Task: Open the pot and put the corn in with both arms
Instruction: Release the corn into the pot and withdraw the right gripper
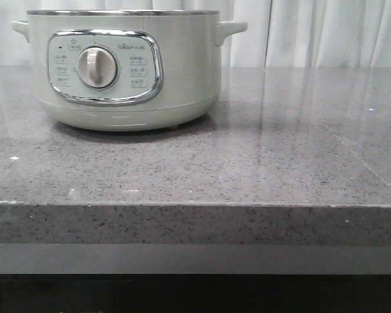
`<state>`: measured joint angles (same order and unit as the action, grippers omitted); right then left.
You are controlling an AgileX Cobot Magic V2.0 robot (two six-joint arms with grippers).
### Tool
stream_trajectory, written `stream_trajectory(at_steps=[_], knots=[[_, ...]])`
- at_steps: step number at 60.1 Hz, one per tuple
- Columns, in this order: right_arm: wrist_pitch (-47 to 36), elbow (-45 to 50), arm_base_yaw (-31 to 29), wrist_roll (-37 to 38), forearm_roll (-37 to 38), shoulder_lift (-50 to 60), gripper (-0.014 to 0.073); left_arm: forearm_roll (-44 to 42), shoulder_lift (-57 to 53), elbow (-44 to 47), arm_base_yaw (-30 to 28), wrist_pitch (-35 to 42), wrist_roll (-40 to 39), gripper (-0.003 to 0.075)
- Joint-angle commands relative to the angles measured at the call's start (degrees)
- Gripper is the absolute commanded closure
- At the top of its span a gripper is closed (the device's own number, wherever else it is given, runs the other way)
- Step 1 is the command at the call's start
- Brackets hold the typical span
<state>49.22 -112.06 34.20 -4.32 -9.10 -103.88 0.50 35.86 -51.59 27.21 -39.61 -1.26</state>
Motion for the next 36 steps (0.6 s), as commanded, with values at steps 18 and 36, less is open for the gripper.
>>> stream_trajectory(at_steps=[18,36], knots=[[-15.8,28.9,-0.1,-0.7,-0.3,28.2,0.0064,0.3,-0.3,-2.1,0.1,8.3,-0.4,0.0461],[-16.9,48.3,-0.1,-0.7,-0.3,45.4,0.0064,0.3,-0.3,-2.1,0.1,8.3,-0.4,0.0462]])
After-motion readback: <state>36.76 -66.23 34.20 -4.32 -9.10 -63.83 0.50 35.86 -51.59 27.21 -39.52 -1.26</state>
